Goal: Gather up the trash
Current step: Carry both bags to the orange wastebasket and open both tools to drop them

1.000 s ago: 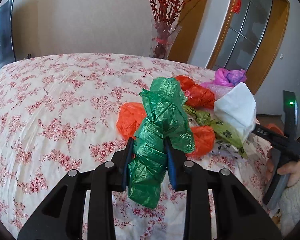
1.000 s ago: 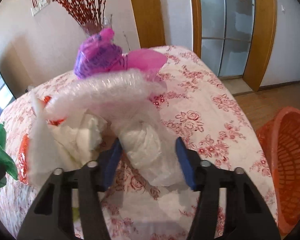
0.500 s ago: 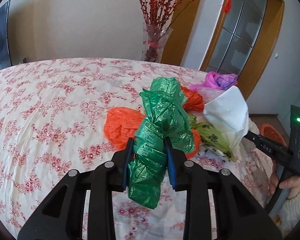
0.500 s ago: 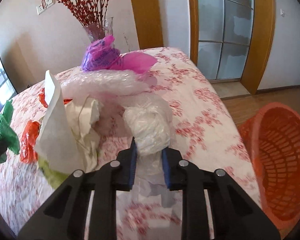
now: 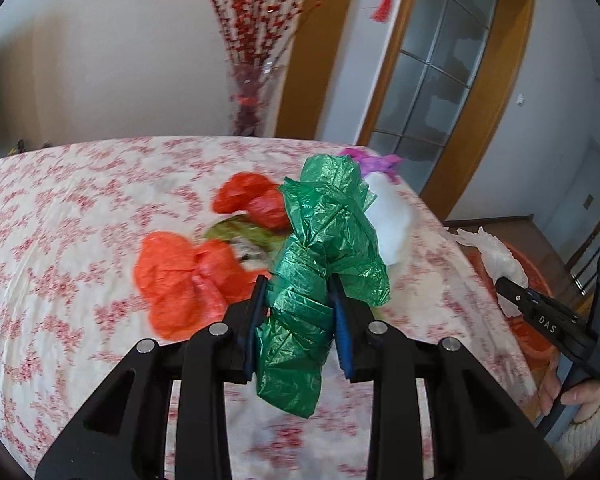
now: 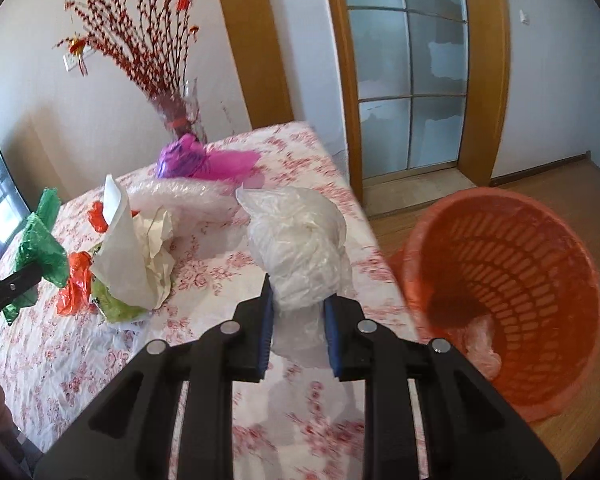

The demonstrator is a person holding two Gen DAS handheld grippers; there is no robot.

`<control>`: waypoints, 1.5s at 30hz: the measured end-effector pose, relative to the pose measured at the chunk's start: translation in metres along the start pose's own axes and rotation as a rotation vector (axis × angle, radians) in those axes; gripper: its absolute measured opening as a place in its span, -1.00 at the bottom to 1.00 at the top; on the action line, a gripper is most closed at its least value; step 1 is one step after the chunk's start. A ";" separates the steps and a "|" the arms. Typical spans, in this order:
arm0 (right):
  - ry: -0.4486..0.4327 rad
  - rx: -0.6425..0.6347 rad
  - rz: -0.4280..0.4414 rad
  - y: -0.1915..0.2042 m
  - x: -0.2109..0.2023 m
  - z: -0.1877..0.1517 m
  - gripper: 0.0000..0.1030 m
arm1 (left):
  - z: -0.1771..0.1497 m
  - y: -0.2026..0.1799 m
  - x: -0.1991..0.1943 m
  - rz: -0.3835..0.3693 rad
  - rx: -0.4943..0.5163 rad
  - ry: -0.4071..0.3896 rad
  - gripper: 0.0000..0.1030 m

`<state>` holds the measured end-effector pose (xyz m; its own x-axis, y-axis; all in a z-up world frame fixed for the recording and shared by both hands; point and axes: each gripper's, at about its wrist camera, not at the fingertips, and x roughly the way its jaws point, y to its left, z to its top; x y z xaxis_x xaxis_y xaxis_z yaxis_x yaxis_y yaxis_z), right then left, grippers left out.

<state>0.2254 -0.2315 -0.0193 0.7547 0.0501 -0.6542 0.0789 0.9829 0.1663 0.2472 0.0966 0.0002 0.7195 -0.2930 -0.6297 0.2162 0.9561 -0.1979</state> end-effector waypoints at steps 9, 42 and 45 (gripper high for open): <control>-0.104 0.061 -0.053 -0.041 -0.044 0.004 -0.56 | 0.011 -0.055 0.003 -0.088 0.040 -0.021 -0.42; -0.226 0.263 -0.244 -0.186 -0.076 -0.001 -0.56 | 0.002 -0.268 0.097 -0.388 0.217 0.111 -0.42; -0.223 0.273 -0.244 -0.195 -0.071 -0.001 -0.56 | 0.001 -0.277 0.104 -0.395 0.229 0.117 -0.41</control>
<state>0.1555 -0.4264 -0.0056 0.8126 -0.2474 -0.5277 0.4195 0.8768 0.2349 0.2624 -0.1991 -0.0100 0.4763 -0.6212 -0.6223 0.6084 0.7438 -0.2769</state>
